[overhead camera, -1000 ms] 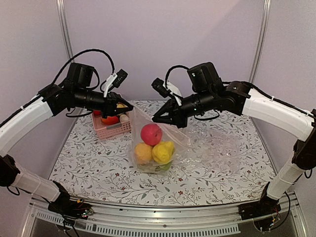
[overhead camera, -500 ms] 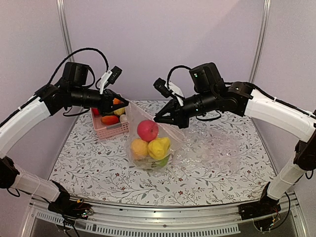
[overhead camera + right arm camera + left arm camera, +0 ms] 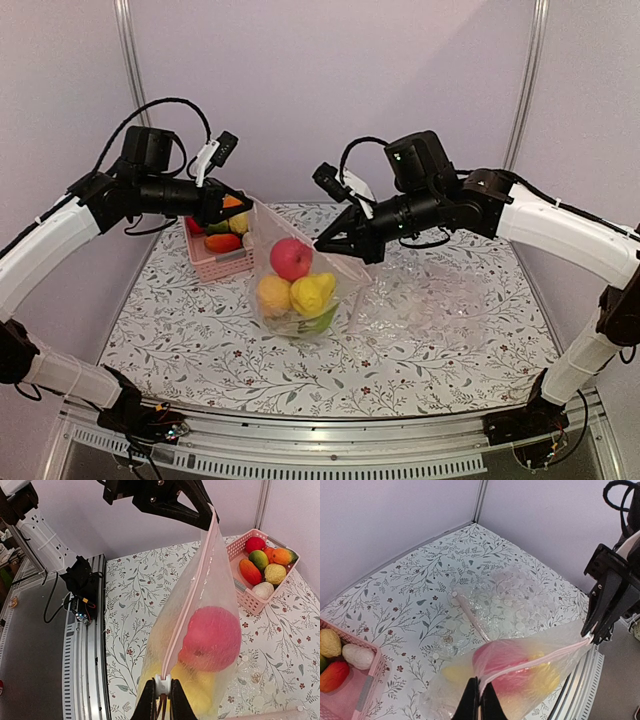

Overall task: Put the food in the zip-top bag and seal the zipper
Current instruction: Zip the zipper on the zipper food storage bag.

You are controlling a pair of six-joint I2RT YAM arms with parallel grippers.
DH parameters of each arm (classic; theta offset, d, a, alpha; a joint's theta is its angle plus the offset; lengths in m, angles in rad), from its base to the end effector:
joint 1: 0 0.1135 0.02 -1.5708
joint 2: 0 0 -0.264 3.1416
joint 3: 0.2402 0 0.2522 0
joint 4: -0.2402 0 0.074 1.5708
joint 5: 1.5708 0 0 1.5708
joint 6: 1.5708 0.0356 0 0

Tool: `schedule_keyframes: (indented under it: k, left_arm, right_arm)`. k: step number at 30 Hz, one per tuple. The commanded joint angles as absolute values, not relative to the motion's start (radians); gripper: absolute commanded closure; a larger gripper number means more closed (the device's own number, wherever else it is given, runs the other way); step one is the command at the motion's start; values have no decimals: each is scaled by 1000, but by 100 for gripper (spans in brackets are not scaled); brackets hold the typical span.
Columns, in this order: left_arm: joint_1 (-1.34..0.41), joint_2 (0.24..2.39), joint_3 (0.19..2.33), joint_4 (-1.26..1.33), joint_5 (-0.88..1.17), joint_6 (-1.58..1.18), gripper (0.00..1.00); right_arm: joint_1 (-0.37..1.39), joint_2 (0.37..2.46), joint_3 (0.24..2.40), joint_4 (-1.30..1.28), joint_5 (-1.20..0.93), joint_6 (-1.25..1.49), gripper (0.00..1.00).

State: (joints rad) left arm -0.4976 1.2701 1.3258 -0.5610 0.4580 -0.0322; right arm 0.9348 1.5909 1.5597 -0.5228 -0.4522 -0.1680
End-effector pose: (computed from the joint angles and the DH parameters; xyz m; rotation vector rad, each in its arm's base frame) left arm 0.2348 -0.1454 0.3879 0.7640 1.9738 -0.7954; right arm 0.2026 0.3006 0.3740 -1.3849 1.7164 0.9227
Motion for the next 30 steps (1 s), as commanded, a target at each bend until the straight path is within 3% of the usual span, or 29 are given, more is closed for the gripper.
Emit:
schedule_keyframes:
  k: [1,30]
  left_arm:
    - [-412,1241,1325,-460,292,-59,100]
    - [-304,1242,1308,-438,238,-114,100]
  right_arm:
    - [943,1534,1530,-673,-497,-155,100]
    - [943,1514,1496,-673,-463,-149,100]
